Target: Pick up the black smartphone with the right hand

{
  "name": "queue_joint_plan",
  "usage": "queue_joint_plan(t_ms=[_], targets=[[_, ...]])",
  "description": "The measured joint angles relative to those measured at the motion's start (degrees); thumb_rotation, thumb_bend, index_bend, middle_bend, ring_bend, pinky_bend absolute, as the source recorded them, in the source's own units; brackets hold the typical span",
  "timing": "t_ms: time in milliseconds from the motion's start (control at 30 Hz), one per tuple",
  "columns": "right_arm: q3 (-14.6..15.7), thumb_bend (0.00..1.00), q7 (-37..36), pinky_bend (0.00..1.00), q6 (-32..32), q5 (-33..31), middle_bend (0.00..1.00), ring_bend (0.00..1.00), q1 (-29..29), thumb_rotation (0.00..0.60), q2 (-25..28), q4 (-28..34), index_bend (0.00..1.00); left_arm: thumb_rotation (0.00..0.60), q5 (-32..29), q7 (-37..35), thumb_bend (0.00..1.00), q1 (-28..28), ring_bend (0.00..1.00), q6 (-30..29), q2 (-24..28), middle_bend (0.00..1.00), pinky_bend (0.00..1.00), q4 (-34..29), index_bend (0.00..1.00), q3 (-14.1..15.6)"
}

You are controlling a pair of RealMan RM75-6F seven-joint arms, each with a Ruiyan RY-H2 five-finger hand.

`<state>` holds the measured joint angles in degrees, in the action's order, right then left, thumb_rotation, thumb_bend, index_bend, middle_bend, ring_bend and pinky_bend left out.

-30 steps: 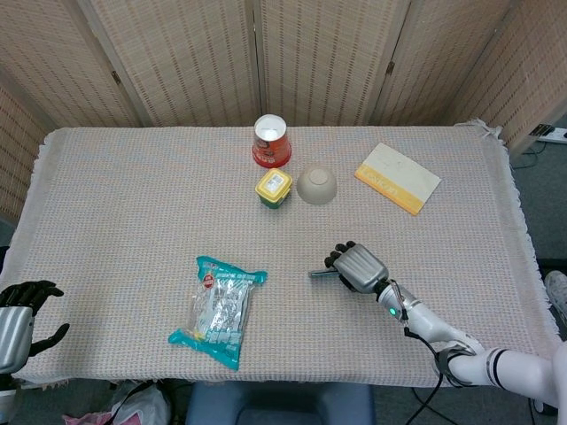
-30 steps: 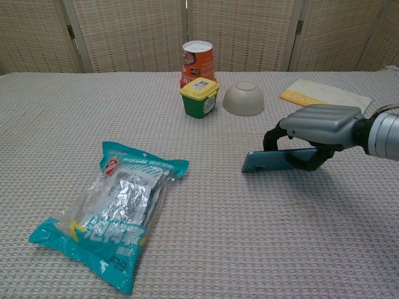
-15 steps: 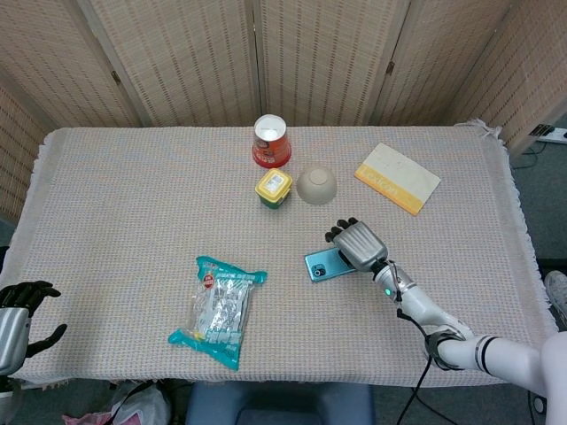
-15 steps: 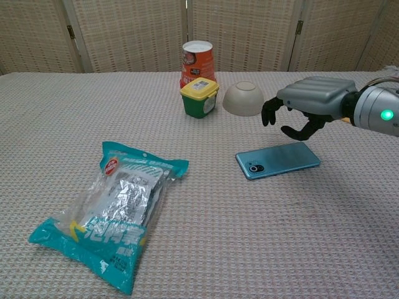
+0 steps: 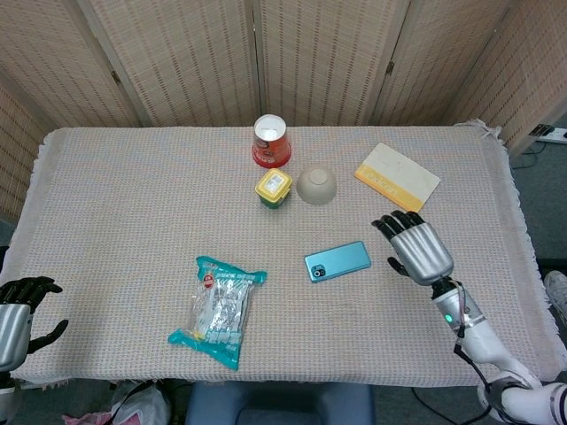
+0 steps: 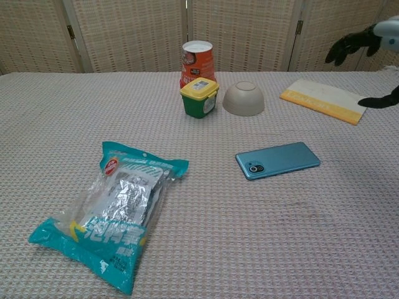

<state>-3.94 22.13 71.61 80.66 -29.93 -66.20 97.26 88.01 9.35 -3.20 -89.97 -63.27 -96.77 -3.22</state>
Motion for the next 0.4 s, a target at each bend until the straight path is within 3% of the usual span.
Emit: queue_joint_plan(t_ms=[100,400], targets=[[1.82,0.18,-0.15,0.30,5.88,1.71,0.13,0.14,5.14,0.600,3.47,2.45,0.09,0.600,-0.02,0.50,0.20,-0.14,0.27,0.10,-0.06,0.33,0.26,-0.35,0.40,-0.09],[7.06,0.20,-6.66,0.28,18.98,4.40,0.13,0.14,19.15,0.600,7.61,3.39,0.08,0.600,1.01,2.59,0.20,-0.39,0.27,0.09,-0.34,0.33,0.26,-1.72,0.39,0.20]])
